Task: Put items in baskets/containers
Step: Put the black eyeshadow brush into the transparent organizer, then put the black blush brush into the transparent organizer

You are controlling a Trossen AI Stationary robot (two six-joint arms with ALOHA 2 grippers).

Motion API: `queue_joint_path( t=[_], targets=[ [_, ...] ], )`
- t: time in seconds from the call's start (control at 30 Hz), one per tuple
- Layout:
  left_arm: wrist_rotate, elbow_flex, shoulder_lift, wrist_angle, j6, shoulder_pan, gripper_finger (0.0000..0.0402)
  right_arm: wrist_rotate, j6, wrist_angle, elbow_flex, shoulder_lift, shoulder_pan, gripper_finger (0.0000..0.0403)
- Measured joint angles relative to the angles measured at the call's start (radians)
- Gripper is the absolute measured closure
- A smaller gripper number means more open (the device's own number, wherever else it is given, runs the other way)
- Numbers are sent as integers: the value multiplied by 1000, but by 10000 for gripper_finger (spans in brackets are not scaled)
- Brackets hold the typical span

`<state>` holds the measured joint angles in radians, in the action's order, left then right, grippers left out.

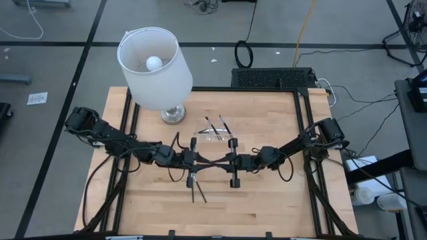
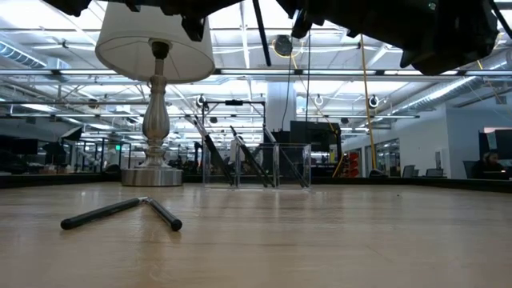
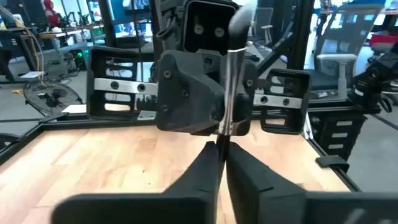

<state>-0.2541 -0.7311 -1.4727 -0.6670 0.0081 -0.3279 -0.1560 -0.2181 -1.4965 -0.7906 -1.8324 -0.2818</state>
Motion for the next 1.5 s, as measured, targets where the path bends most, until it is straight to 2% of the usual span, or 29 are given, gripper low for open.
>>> queue_joint_path(
  t=[0.13,0.27,0.67,0.8,0.93,1.07,1.13,1.2,1.27,1.33,1.43,1.5],
  targets=[
    [18,0,0,7,23,0,387,0,7,6,0,0,1,403],
    [-11,0,0,25,22,-3,394,-1,7,15,1,0,1,401],
    [-137,0,0,52,49,-50,401,0,12,6,1,0,-1,343],
    [-148,0,0,51,61,-59,401,0,15,5,1,0,-1,329],
    [-163,0,0,85,53,-61,401,-4,17,20,1,0,-1,331],
    [-185,0,0,201,7,-82,401,-6,30,93,16,19,-13,340],
    [-190,0,0,273,-30,-98,401,-51,25,197,25,55,-25,341],
    [-188,0,0,347,-77,-111,399,-142,14,389,25,122,-39,341],
    [-180,0,0,413,-108,-123,389,-229,34,668,2,216,-55,342],
    [-156,0,0,458,-119,-136,377,-287,130,981,-51,300,-71,342],
    [-130,0,0,474,-122,-156,363,-269,342,1494,-175,380,-102,342],
    [-130,0,0,475,-118,-168,358,-193,466,1803,-262,388,-125,342]
  ],
)
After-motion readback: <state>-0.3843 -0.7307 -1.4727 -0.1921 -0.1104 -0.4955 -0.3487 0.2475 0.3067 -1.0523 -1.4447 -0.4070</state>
